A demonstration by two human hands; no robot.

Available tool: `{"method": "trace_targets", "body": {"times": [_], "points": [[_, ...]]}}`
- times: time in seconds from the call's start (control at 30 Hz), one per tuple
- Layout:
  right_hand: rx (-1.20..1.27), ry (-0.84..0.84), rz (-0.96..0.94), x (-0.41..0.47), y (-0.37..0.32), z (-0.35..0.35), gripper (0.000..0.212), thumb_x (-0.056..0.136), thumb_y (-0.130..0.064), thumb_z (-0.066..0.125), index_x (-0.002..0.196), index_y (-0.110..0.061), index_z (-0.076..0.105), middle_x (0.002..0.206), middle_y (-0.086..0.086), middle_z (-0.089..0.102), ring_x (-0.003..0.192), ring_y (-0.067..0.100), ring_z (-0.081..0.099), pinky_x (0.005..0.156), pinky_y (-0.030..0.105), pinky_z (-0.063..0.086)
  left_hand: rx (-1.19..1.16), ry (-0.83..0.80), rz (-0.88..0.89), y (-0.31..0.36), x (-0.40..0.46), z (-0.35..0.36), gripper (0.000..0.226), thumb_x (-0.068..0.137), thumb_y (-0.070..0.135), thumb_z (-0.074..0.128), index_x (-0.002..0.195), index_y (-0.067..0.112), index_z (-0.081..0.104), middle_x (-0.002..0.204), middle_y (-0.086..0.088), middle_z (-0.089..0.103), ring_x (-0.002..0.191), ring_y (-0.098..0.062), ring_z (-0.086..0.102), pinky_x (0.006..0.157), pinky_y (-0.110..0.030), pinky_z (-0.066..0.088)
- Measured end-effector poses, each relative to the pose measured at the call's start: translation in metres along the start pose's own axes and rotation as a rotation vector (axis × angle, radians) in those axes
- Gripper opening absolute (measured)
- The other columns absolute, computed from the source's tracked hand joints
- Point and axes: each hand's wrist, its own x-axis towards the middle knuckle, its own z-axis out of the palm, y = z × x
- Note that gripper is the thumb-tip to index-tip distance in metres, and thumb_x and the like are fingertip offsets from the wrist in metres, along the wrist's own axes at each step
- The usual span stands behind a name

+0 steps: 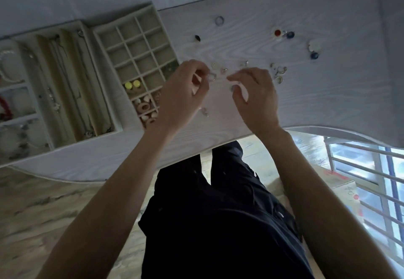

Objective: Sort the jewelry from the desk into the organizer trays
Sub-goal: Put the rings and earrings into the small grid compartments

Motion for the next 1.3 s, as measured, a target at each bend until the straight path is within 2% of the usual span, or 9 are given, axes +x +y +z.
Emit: {"method": "trace_targets", "body": {"times": [0.1,0.2,0.37,0.63,0.87,1.0,1.1,1.17,1.3], "points": [[-0.040,-0.028,0.212,0.001,0.040,-0.019,0.018,0.082,-0.007,0.057,0.094,-0.012,0.071,0.090,0.006,0.070,0.085,0.026,0.059,0.075,0.026,0.039,0.031,-0.116,0.035,0.015,0.028,0.032,0.013,0.092,0.015,0.054,0.101,0.009,0.060,0.094,0.001,0.060,0.082,-0.011,0.056,0.073,-0.014,0.042],[-0.079,-0.119,0.280,0.011,0.065,-0.023,0.019,0.083,-0.010,0.059,0.100,-0.013,0.070,0.098,0.010,0.066,0.090,0.032,0.056,0.074,0.026,0.035,0.229,-0.202,0.038,0.016,0.056,0.060,0.019,0.090,0.012,0.055,0.106,0.011,0.063,0.103,-0.007,0.062,0.095,-0.023,0.056,0.079,-0.028,0.041],[-0.129,-0.246,0.125,0.021,0.077,-0.018,0.021,0.079,-0.017,0.067,0.100,-0.012,0.068,0.102,0.015,0.060,0.095,0.035,0.053,0.081,0.038,0.043,0.371,-0.248,-0.047,0.020,0.077,0.083,0.020,0.090,0.014,0.051,0.102,0.018,0.067,0.106,-0.005,0.059,0.102,-0.023,0.051,0.072,-0.030,0.037],[-0.173,-0.273,0.097,0.025,0.086,-0.024,0.027,0.079,-0.011,0.066,0.106,-0.015,0.066,0.109,0.010,0.057,0.104,0.031,0.049,0.085,0.035,0.037,0.464,-0.295,-0.037,0.028,0.077,0.088,0.019,0.094,0.020,0.053,0.108,0.021,0.066,0.107,-0.002,0.062,0.103,-0.021,0.053,0.076,-0.032,0.041],[-0.017,-0.187,0.107,0.033,0.072,-0.022,0.030,0.079,-0.008,0.060,0.108,-0.014,0.065,0.106,0.004,0.064,0.101,0.027,0.053,0.082,0.027,0.032,0.317,-0.155,-0.098,0.030,0.067,0.083,0.016,0.088,0.017,0.058,0.104,0.016,0.054,0.094,0.009,0.068,0.079,-0.011,0.059,0.071,-0.034,0.050],[0.130,-0.244,0.148,0.038,0.064,-0.023,0.032,0.082,-0.013,0.062,0.114,-0.015,0.061,0.105,-0.006,0.067,0.104,0.020,0.053,0.088,0.028,0.040,0.116,-0.068,-0.038,0.036,0.059,0.074,0.015,0.087,0.020,0.061,0.099,0.014,0.054,0.089,0.011,0.066,0.081,-0.007,0.063,0.072,-0.033,0.052],[0.286,-0.223,0.171,0.042,0.049,-0.029,0.032,0.083,-0.013,0.064,0.114,-0.015,0.057,0.098,-0.011,0.069,0.098,0.010,0.057,0.081,0.016,0.041,-0.026,-0.011,-0.009,0.042,0.051,0.062,0.015,0.087,0.015,0.062,0.099,0.008,0.055,0.091,0.005,0.067,0.086,-0.004,0.063,0.074,-0.019,0.050],[0.368,-0.177,0.168,0.043,0.037,-0.034,0.028,0.084,-0.014,0.065,0.111,-0.014,0.056,0.090,-0.013,0.069,0.088,0.003,0.062,0.076,0.015,0.044,-0.107,0.009,-0.009,0.044,0.043,0.051,0.015,0.088,0.012,0.062,0.100,0.004,0.055,0.093,0.001,0.067,0.090,-0.004,0.063,0.081,-0.012,0.047],[0.469,-0.182,0.165,0.042,0.012,-0.035,0.022,0.085,-0.015,0.066,0.105,-0.013,0.057,0.080,-0.017,0.066,0.079,-0.003,0.062,0.069,0.013,0.044,-0.311,0.114,-0.100,0.043,0.023,0.032,0.012,0.090,0.007,0.062,0.097,0.010,0.053,0.091,-0.001,0.064,0.085,-0.009,0.066,0.079,-0.020,0.053]]}}
